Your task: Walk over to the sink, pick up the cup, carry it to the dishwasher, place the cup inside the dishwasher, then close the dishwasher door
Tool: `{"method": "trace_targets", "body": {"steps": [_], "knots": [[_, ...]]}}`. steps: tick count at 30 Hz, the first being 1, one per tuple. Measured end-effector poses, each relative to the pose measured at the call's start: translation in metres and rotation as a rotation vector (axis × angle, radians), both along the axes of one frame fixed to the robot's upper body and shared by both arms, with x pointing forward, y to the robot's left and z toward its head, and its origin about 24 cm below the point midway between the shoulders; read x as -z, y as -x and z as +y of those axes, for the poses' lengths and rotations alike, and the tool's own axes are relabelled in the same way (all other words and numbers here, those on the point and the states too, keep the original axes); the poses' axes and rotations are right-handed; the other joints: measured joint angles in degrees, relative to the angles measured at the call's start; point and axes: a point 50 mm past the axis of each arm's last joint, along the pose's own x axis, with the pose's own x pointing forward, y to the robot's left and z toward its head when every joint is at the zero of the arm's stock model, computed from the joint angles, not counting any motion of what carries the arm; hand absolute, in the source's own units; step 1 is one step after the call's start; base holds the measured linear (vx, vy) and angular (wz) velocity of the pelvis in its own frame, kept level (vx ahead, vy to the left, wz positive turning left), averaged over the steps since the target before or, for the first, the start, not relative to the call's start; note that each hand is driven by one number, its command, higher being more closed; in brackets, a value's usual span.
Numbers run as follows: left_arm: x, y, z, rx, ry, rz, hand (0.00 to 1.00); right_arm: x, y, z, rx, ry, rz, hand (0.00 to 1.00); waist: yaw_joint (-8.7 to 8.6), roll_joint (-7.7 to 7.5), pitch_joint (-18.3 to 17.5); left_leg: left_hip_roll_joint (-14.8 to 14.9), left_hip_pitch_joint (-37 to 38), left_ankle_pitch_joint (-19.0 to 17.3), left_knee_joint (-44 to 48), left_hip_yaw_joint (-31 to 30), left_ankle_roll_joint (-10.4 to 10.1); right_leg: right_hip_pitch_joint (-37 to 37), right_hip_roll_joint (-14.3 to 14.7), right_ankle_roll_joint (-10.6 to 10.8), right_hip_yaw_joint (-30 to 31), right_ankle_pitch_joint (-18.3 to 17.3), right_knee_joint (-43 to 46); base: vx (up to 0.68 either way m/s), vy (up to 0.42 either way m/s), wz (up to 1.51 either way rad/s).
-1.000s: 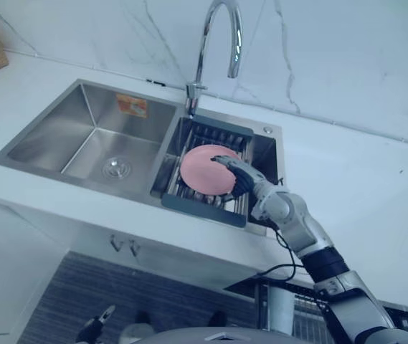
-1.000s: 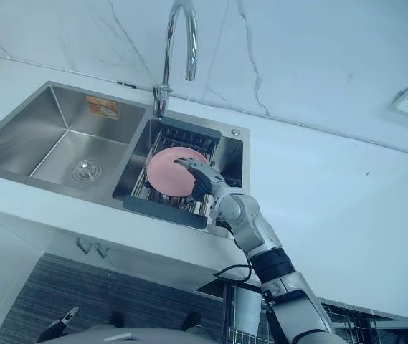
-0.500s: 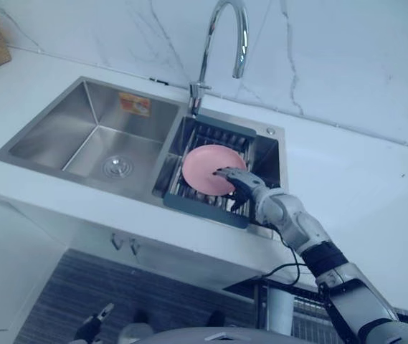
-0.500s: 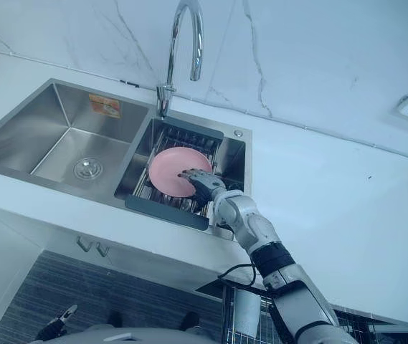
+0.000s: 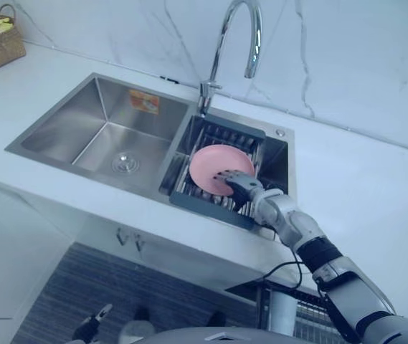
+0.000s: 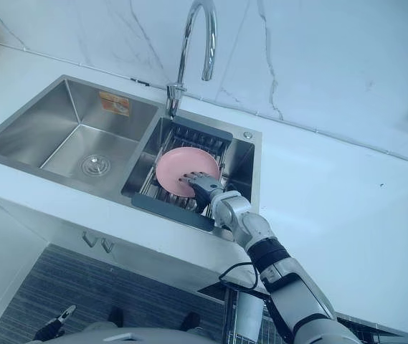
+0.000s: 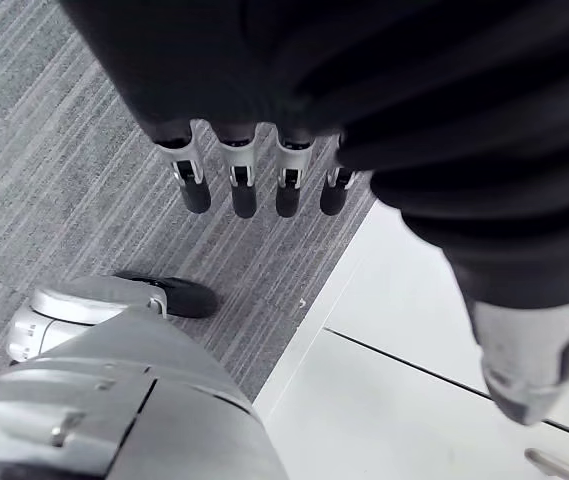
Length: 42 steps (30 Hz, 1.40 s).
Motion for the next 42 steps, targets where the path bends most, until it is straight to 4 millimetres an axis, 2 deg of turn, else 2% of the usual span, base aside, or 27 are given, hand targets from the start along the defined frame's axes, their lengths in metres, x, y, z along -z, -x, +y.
{"method": "trace_targets", "body": {"steps": [8, 9, 17, 21, 28, 37, 42], "knots": [[0.000, 0.000, -0.001, 0.003, 0.012, 0.001, 0.00, 0.006, -0.001, -0.006, 0.027, 0.002, 0.007, 0.00, 0.37, -0.34, 0.2, 0.0, -0.8, 0.3, 0.0, -0.9, 0.0, -0.1, 0.0, -0.1, -1.1, -0.1, 0.0, 0.01, 0.003, 0.06], [0.000, 0.000, 0.000, 0.002, 0.013, 0.003, 0.00, 0.007, -0.001, -0.006, 0.028, 0.002, 0.006, 1.00, 0.47, -0.46, 0.2, 0.0, -0.8, 0.4, 0.0, -1.0, 0.0, -0.1, 0.0, -0.1, -1.1, -0.1, 0.0, 0.01, 0.002, 0.03], [-0.001, -0.007, -0.001, 0.007, 0.013, -0.013, 0.00, 0.003, -0.007, -0.007, 0.047, 0.020, -0.073, 1.00, 1.26, -0.66, 0.2, 0.0, -0.9, 0.5, 0.0, -1.0, -0.1, -0.1, 0.1, -0.2, -1.1, -0.1, 0.0, 0.00, 0.000, 0.00], [-0.001, -0.009, 0.000, 0.008, 0.012, -0.018, 0.00, 0.005, -0.008, -0.010, 0.073, 0.049, -0.154, 1.00, 1.27, -0.99, 0.2, 0.0, -0.9, 0.5, 0.0, -1.0, -0.1, -0.1, 0.1, -0.2, -1.1, -0.1, 0.0, 0.00, 0.000, 0.00], [-0.002, -0.012, 0.000, 0.010, 0.009, -0.029, 0.00, 0.001, -0.009, -0.004, 0.097, 0.032, -0.293, 1.00, 1.06, -0.99, 0.2, 0.1, -0.8, 0.5, 0.0, -0.8, -0.1, -0.1, 0.1, -0.2, -1.0, -0.1, 0.0, 0.00, 0.000, 0.00], [-0.003, -0.011, 0.005, -0.026, -0.023, -0.045, 0.00, -0.004, 0.006, -0.002, 0.109, -0.064, -0.441, 1.00, 0.60, -0.92, 0.3, 0.4, 0.2, 0.3, 0.0, 0.3, -0.2, 0.3, 0.2, -0.2, -0.1, -0.1, 0.0, 0.00, 0.001, -0.04], [-0.003, -0.011, 0.005, -0.036, -0.020, -0.049, 0.00, -0.009, 0.006, -0.002, 0.108, -0.097, -0.481, 1.00, -0.21, -0.64, 0.5, 0.4, 0.4, 0.2, 0.0, 0.8, -0.3, 0.2, 0.3, -0.3, 0.4, 0.0, 0.0, 0.00, 0.008, -0.05]]}}
